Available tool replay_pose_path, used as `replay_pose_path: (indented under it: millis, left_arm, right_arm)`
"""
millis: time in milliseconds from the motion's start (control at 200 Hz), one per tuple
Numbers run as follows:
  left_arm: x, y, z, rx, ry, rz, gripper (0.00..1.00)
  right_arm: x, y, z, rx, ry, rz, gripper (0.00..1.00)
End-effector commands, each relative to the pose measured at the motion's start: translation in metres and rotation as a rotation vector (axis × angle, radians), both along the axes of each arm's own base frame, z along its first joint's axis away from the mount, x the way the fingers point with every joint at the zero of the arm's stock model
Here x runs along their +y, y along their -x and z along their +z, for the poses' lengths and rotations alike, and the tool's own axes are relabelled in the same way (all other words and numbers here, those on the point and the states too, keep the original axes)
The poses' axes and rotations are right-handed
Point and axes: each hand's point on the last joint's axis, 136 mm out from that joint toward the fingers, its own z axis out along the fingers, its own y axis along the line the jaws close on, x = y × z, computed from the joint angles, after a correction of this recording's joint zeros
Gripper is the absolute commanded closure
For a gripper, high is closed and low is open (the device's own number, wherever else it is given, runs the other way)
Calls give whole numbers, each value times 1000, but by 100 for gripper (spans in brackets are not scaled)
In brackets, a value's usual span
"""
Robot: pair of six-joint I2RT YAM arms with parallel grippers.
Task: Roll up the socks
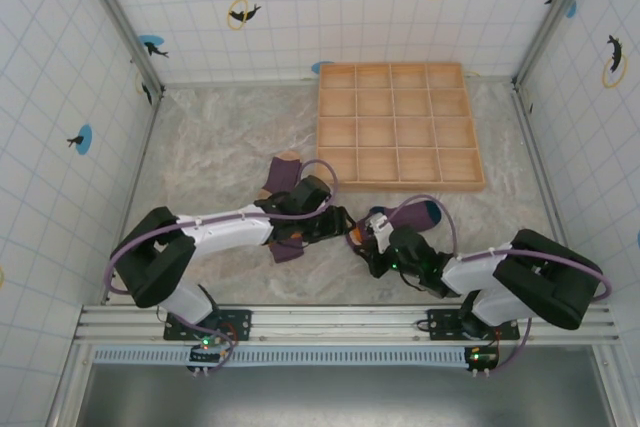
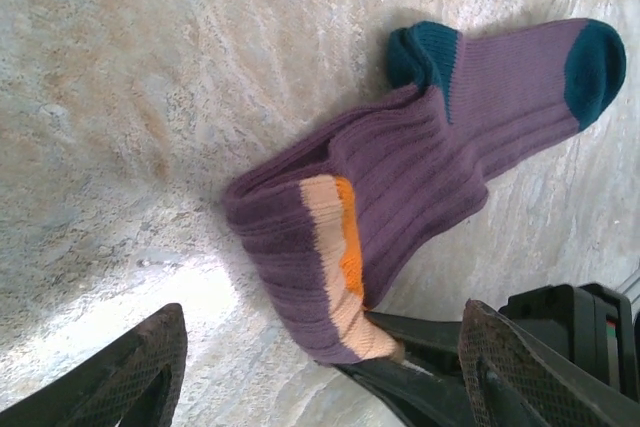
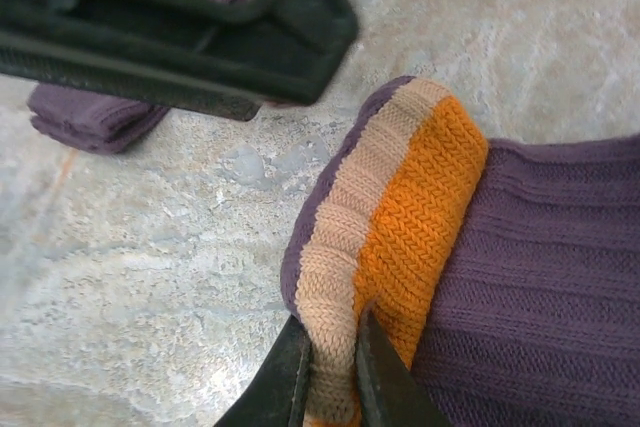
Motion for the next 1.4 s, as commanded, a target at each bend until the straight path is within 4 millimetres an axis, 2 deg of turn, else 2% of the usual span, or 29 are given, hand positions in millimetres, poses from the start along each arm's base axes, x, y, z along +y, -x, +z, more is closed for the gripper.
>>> replay_pose_path:
  millis: [0, 265, 435, 716, 851, 1106, 1396]
  left_arm:
    - [1, -7, 12, -67, 52, 18, 27]
    - [-1, -9, 12, -103, 88, 25, 28]
    - [-11, -4, 10, -107, 122, -3, 30]
    - [-19, -4, -2, -75, 132, -6, 40]
    - [-20, -4, -7, -58, 129, 0, 41]
    - [-25, -1, -15, -33, 128, -7, 44]
    - [-30, -4, -23, -27, 136, 7, 45]
  right_arm:
    - [-8, 12, -12, 198, -73, -44, 100]
    - [-17, 10, -11, 397, -218, -140, 100]
    - [-23, 9, -12, 517, -288, -192, 100]
    - [-36, 3, -28, 716, -319, -356, 100]
    - [-43, 1, -37, 803, -308, -440, 100]
    - [-55, 0, -47, 893, -301, -560, 100]
    - [-57, 0, -51, 933, -289, -598, 100]
